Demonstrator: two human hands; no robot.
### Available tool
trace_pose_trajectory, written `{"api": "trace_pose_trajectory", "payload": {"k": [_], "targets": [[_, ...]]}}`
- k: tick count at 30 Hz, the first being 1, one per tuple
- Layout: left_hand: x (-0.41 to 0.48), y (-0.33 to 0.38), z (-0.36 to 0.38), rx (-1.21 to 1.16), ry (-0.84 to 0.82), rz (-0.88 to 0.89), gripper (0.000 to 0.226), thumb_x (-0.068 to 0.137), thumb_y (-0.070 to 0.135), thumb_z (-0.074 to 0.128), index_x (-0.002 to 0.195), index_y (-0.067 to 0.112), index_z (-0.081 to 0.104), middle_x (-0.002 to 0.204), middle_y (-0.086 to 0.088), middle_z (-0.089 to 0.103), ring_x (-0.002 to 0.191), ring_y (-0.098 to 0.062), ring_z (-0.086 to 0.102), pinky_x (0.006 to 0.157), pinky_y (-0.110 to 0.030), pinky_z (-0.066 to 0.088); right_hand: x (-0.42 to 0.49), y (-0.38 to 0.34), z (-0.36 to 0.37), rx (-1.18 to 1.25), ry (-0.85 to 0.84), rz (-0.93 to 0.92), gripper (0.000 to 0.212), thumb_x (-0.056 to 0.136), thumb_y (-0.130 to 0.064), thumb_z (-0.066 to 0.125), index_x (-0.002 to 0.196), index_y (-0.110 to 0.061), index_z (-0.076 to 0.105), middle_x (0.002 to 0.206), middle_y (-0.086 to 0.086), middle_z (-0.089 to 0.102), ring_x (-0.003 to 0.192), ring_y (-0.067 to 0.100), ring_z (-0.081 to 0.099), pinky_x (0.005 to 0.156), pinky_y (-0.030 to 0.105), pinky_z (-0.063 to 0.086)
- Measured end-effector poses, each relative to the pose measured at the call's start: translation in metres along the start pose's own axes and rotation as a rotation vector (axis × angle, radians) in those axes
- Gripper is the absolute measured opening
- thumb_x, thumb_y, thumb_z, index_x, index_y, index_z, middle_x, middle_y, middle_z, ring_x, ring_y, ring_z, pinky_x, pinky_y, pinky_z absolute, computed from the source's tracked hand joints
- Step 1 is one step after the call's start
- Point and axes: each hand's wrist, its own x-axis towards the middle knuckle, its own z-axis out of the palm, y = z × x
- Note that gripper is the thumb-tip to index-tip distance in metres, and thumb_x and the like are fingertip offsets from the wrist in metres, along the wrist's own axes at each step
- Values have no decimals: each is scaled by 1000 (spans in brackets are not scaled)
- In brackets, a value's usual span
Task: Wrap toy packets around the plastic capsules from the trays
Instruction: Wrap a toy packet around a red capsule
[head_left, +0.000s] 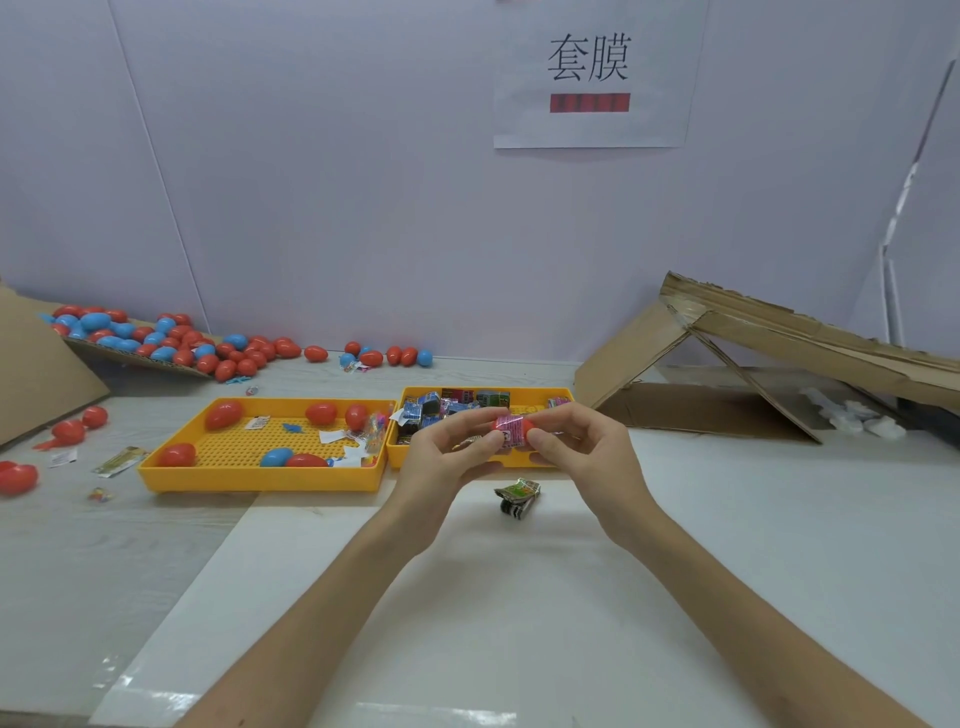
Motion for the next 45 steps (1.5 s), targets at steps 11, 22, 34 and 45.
{"api": "trace_pose_trajectory", "payload": {"k": [11,22,34,45], "targets": [[-1,1,-1,-53,-28,-43,24,93,15,66,116,10,71,111,-16,73,100,-29,72,80,-29,58,-3,-2,1,-41,-28,-33,9,84,-4,78,90,-10,74,90,3,78,87,16,75,75,20,55],[-1,0,2,-76,-7,-55,25,93,17,65,116,8,72,106,-16,75,93,-27,73,77,-27,58,-3,-5,2,-55,-19,-70,11,86,-10,77,96,-13,75,93,3,78,92,20,75,79,26,58],[-1,2,2,-131,-62,-136,38,80,16,72,114,1,63,105,-19,69,95,-36,70,83,-35,61,-2,-3,3,-35,-38,-49,17,82,-6,80,96,-9,71,94,7,78,90,23,75,79,32,60],[-1,1,2,-176,-65,-149,36,80,19,72,113,5,69,108,-19,74,94,-30,73,81,-32,61,-2,-4,1,4,-42,-17,24,77,-19,81,96,-8,72,94,10,77,91,28,74,83,41,60]]}}
